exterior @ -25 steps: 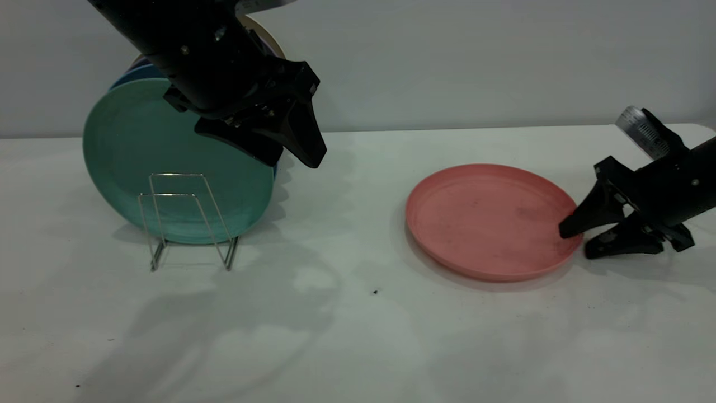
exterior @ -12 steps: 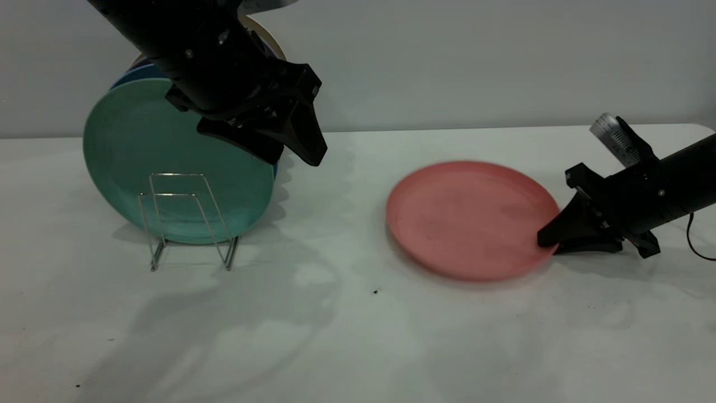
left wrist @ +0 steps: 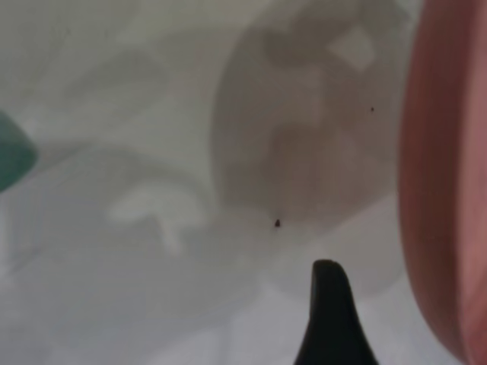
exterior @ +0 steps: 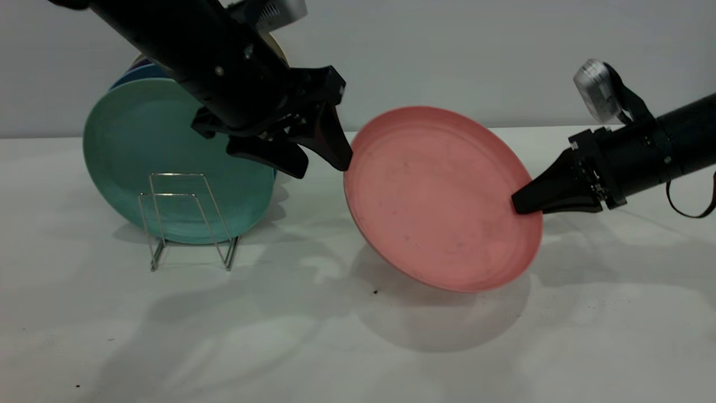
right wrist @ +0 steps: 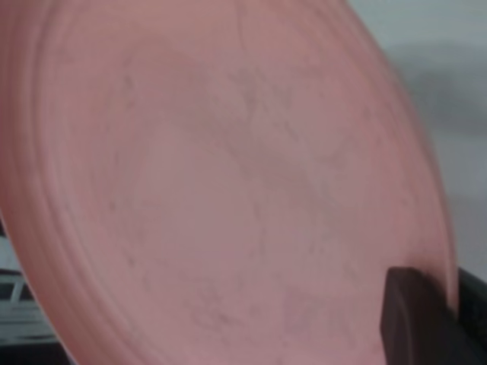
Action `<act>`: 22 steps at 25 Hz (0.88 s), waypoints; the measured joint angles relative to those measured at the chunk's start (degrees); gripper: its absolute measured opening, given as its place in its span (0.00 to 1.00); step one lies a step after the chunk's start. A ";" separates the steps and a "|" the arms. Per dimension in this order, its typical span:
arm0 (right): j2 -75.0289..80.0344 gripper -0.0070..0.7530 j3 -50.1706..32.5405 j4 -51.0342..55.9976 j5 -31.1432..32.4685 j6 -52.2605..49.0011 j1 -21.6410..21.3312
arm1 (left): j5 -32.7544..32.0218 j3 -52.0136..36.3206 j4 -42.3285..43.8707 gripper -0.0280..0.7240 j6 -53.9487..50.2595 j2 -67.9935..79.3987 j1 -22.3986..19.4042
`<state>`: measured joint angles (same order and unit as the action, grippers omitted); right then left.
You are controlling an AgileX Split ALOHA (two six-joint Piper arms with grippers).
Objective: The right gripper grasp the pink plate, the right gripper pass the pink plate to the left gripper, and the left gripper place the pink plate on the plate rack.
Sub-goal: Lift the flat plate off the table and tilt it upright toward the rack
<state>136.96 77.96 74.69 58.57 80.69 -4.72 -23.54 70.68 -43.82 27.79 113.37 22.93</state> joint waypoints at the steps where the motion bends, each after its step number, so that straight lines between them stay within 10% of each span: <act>1: -0.23 0.03 0.00 -0.29 0.21 0.00 0.15 | 0.77 0.00 -1.03 0.74 0.37 0.23 0.20; 10: -1.30 0.03 0.00 -1.58 0.76 0.00 1.96 | 4.04 0.00 -11.08 0.71 5.82 4.55 1.75; 22: -1.30 0.03 -0.06 -1.71 0.67 0.00 3.12 | 4.80 0.05 -14.31 0.15 10.24 4.64 1.89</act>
<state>135.66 77.90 72.99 59.24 80.69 -1.60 -18.74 70.73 -58.13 38.03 118.01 24.81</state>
